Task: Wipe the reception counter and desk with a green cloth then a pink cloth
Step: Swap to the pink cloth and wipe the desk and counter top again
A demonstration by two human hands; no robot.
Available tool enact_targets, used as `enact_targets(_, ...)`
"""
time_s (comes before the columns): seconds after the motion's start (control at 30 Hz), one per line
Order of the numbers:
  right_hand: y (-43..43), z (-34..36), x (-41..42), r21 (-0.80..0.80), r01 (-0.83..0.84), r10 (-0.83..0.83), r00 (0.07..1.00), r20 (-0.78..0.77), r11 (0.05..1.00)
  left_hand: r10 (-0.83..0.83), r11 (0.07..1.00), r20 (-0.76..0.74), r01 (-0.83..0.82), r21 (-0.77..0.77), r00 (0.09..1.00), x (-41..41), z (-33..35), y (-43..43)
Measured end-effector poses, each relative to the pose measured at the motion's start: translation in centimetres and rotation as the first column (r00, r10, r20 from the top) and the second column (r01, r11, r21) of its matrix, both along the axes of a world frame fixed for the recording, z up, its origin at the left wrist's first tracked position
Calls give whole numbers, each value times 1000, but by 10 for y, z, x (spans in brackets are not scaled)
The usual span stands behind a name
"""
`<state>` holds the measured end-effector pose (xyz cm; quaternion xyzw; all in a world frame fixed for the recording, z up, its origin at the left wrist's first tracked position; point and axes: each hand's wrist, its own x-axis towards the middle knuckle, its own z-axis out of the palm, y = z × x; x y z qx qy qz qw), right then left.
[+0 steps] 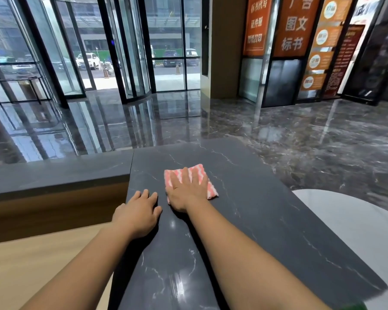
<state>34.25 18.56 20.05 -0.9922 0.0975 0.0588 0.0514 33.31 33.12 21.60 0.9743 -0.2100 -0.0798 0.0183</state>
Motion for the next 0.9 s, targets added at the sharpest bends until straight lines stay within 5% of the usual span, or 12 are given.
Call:
enact_targets(0.2,-17,0,-12,-43,-136,136,991,-7,990,7,999,-28,-6,44,1000,1,-1,-4)
enact_targets(0.37,-87,3,-22,27,75,-78,991,105,997,2,1000,-34,-1,29,999,-1,-6,2)
enact_targets(0.6,-167,6,-47,47,333,-335,942,27,942,-5,999,-45,6,35,999,3,-12,3)
enact_targets(0.9,-115,5,-58,49,392,-391,920,-25,919,-5,999,-74,8,34,997,5,-10,0)
